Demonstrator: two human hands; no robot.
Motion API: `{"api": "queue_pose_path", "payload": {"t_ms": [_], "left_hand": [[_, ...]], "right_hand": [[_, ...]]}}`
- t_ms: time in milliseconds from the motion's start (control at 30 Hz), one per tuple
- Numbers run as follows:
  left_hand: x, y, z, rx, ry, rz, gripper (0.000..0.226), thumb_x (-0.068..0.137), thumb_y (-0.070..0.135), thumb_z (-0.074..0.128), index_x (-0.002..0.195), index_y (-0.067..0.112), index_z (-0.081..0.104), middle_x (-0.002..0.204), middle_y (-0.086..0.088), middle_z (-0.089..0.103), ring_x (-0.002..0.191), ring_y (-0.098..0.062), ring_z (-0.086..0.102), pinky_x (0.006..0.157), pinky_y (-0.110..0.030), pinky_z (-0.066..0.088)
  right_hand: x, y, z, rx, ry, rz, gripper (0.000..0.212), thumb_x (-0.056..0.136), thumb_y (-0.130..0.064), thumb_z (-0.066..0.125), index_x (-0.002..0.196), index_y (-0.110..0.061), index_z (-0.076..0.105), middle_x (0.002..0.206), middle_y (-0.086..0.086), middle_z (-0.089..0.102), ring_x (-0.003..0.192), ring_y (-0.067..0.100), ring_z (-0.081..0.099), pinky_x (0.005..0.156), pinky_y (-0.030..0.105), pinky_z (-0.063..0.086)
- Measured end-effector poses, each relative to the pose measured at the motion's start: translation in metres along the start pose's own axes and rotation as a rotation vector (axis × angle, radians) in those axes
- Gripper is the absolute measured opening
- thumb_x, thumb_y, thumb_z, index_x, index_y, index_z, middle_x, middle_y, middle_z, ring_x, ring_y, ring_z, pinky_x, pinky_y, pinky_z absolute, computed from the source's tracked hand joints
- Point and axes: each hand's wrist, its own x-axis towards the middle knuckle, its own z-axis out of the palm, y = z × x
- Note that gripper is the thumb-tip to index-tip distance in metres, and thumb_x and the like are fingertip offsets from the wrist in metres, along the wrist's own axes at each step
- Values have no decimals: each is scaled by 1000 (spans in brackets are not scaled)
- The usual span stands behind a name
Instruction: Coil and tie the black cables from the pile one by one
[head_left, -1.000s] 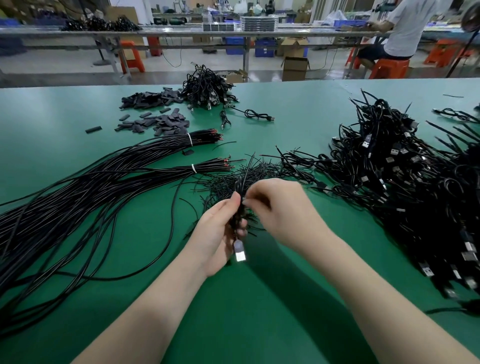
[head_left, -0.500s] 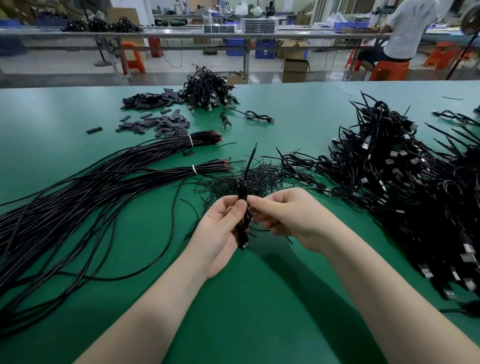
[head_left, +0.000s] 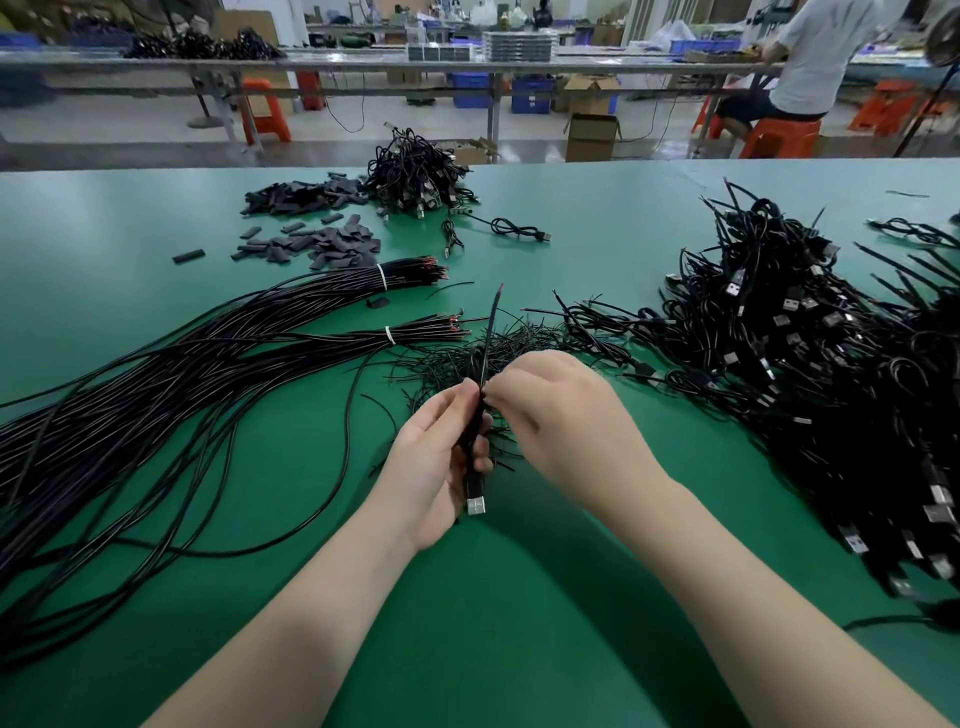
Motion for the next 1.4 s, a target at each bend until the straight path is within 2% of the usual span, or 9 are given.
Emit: {"api": "queue_pose_path", "payload": {"t_ms": [167, 400, 533, 767, 1000, 1100, 1200, 1267, 1400], "left_hand": [[-3, -3, 1, 70, -50, 43, 27, 96, 34, 52, 86, 16, 70, 75, -6, 68, 58, -14, 63, 49, -23, 49], [-4, -3, -1, 199, -130, 53, 35, 82, 49, 58, 93, 19, 72, 93, -10, 73, 82, -18, 70, 55, -21, 49], [0, -4, -4, 162, -117, 16, 37, 86, 46, 59, 95, 14, 74, 94, -10, 72, 75, -17, 67, 55, -21, 49], [9, -3, -14, -94, -269, -86, 36, 63, 33, 86, 92, 13, 79, 93, -3, 74, 78, -9, 68, 68, -22, 56], [7, -1, -19, -174, -339, -116, 51, 38, 29, 100, 79, 7, 77, 89, -11, 75, 86, -19, 73, 72, -28, 59], [2, -1, -15, -116, -365, -71, 75, 45, 46, 94, 103, 3, 71, 113, -20, 69, 104, -29, 68, 81, -41, 59], [-2, -3, -10, -78, -294, -42, 86, 54, 61, 84, 122, 11, 65, 116, -14, 69, 102, -23, 69, 79, -31, 58], [-3, -4, -11, -74, -236, -36, 65, 74, 50, 73, 125, 12, 62, 117, -14, 69, 99, -22, 70, 75, -29, 58], [-5, -5, -12, -39, -205, -16, 27, 88, 27, 58, 106, 17, 76, 109, -13, 71, 93, -21, 70, 71, -27, 58]], "right_hand": [[-5, 5, 5, 81, 57, -35, 9, 82, -1, 69, 88, -3, 76, 81, 12, 67, 73, 33, 63, 65, 37, 54], [-5, 9, 3, 319, -16, 168, 6, 82, -8, 74, 84, -12, 78, 78, -1, 66, 72, 8, 58, 69, 26, 49], [-8, 14, 9, 425, 36, 353, 25, 73, -20, 82, 77, -26, 58, 72, -12, 54, 63, 1, 47, 61, 13, 37], [-15, 22, 12, 693, -107, 440, 32, 75, -31, 78, 94, -53, 64, 87, -19, 65, 72, 15, 59, 69, 33, 53], [-8, 17, 0, 896, -258, 334, 22, 83, -13, 74, 99, -27, 74, 82, -7, 66, 76, 10, 56, 70, 31, 51], [-4, 6, -6, 1010, -252, 336, 19, 83, -3, 71, 95, -18, 76, 98, -5, 72, 87, 11, 63, 80, 32, 54], [7, -4, -26, 1191, -17, 503, 17, 89, -5, 64, 91, -19, 73, 99, 2, 75, 89, 19, 65, 84, 33, 55], [17, 0, -55, 1016, 223, 559, 15, 93, -11, 60, 94, -22, 70, 83, -3, 72, 80, 12, 65, 75, 26, 53], [23, 48, -140, -136, 441, 477, 22, 98, -21, 49, 115, -21, 64, 98, 5, 63, 83, 22, 57, 68, 29, 40]]}}
